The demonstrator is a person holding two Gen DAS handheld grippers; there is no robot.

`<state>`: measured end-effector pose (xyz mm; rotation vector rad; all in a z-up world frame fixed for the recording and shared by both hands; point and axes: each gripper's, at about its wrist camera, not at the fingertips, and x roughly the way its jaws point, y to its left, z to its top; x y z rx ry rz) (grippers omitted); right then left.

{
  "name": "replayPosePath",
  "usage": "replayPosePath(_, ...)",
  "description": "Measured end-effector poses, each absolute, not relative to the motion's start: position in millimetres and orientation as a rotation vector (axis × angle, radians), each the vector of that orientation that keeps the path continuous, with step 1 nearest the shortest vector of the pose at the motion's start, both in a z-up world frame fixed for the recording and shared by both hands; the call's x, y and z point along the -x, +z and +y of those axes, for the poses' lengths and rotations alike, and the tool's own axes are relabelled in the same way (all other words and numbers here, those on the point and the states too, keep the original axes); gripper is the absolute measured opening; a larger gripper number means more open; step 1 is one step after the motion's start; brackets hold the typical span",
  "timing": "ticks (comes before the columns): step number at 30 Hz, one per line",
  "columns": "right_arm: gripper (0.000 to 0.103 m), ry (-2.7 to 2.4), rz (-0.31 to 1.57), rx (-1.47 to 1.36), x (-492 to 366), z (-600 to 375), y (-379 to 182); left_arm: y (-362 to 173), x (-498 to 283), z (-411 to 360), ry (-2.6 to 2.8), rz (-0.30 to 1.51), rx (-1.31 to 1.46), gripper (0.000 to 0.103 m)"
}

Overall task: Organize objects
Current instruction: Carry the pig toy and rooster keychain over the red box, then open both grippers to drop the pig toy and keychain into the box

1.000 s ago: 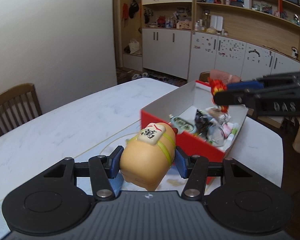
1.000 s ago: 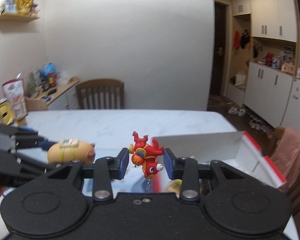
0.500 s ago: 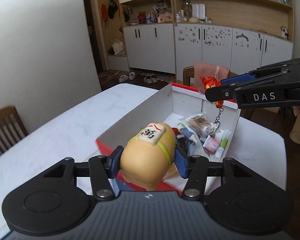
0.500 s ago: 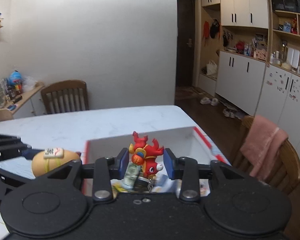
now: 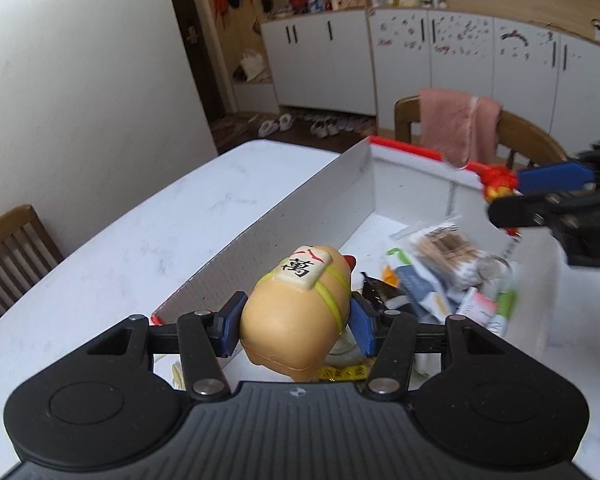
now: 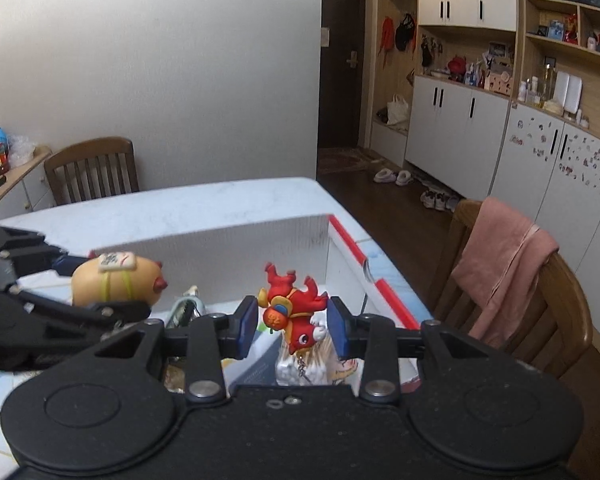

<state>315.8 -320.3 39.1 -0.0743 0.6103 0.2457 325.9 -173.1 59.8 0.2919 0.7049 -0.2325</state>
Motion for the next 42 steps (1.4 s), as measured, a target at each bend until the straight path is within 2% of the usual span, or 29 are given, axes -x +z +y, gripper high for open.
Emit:
replayPosePath(18,0.039,0.284,0.702,0.094,-333,-313,1,30,-368,-182,-0.182,0.861,-0.306,0.054)
replayPosePath(20,0.040,0.288,0.704,0.097,-334,-313,0,30,-368,-181,-0.180,0.871,-0.302,0.057)
replayPosePath(21,0.042,0.289,0.703,0.097,-333,-312,0,30,-369,-181,-0.176,0.878,-0.300,0.058)
replayPosePath(23,0.050,0.291,0.699,0.094,-331,-312,-1,31,-367,-180,-0.171,0.876,-0.298,0.067)
replayPosePath(25,0.062,0.290,0.686,0.090,-329,-314,0,32,-364,-180,-0.175,0.862,-0.288,0.071)
replayPosePath(38,0.064,0.291,0.667,0.072,-311,-318,12,56,-327,-179,-0.224,0.767,-0.272,0.072)
replayPosePath(42,0.068,0.300,0.656,0.071,-301,-318,18,66,-312,-174,-0.234,0.740,-0.248,0.072)
